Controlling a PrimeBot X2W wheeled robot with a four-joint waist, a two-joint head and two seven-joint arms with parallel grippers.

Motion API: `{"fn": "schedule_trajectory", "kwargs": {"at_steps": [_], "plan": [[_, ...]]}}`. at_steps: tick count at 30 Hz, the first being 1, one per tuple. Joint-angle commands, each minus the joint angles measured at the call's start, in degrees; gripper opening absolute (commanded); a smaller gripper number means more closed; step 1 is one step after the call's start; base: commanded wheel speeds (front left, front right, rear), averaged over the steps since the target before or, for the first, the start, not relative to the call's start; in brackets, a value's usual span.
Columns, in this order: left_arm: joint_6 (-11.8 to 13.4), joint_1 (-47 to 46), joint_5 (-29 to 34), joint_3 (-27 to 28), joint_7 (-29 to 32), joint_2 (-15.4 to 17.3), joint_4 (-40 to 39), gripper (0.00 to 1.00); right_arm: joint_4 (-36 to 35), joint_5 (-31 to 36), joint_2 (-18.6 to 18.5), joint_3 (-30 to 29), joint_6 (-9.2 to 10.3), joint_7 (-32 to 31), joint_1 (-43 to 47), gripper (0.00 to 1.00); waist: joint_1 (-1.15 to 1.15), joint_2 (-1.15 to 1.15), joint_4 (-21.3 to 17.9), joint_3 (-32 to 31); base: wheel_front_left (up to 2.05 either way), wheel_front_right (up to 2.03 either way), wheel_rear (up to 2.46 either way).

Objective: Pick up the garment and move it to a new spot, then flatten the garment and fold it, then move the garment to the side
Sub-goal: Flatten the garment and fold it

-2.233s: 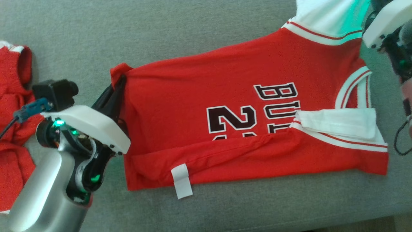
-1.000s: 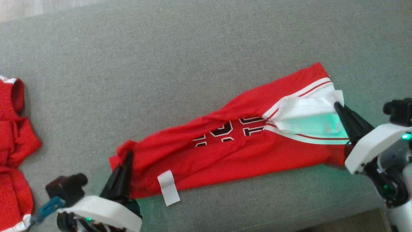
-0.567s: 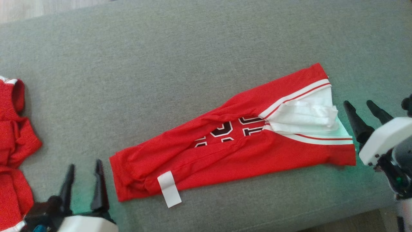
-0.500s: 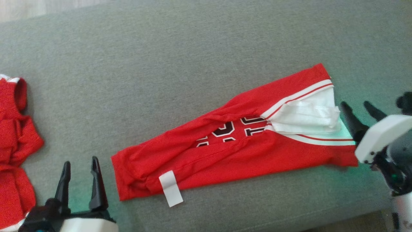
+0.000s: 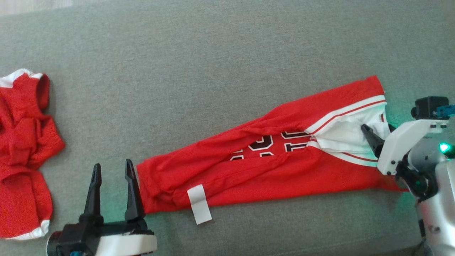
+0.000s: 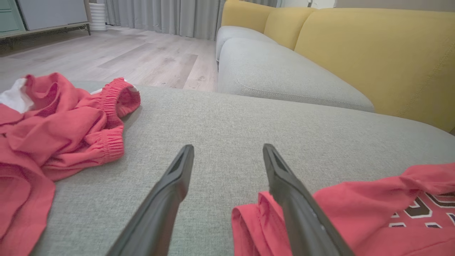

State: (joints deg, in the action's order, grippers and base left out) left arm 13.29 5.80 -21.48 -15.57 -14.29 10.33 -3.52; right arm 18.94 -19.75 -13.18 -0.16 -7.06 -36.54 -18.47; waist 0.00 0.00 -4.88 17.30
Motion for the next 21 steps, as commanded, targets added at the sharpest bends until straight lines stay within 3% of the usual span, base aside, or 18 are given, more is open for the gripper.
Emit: {"fn": "schedule_trajectory", "kwargs": {"at_steps": [1, 2, 3, 12, 21], "plan": [[-1.0, -0.68, 1.21, 3.04, -0.69, -1.09, -1.06, 1.0, 0.05, -1.74, 0.52, 2.33, -0.43, -2.02, -0.12, 1.0, 0.0, 0.0, 0.34, -0.13, 0.0, 0.0, 0.0], [-1.77, -0.54, 1.86, 3.77, -0.69, -1.9, -0.83, 1.0, 0.4, -2.78, 0.48, 2.86, -0.43, -2.8, -0.21, 0.63, 0.0, 0.0, 0.49, -0.21, 0.0, 0.0, 0.0], [-2.52, -0.43, 2.56, 4.49, -0.7, -2.61, -0.61, 1.0, 0.7, -3.8, 0.45, 2.97, -0.43, -3.17, -0.36, 0.0, 0.0, 0.0, 0.62, -0.29, 0.0, 0.0, 0.0], [-7.56, 1.26, 5.57, 8.97, -0.7, -6.42, 0.94, 1.0, 0.03, -9.31, -4.58, 0.63, -0.43, 0.61, -2.17, 0.0, 0.0, 0.0, 0.7, -2.26, 0.0, 0.0, 0.0], [-9.99, 2.58, 5.47, 11.01, -0.71, -7.41, 1.8, 1.0, -2.38, -7.4, -16.9, -9.38, -0.43, 0.64, -3.09, 0.0, 0.0, 0.0, -0.32, -5.26, 0.0, 0.0, 0.0]]}}
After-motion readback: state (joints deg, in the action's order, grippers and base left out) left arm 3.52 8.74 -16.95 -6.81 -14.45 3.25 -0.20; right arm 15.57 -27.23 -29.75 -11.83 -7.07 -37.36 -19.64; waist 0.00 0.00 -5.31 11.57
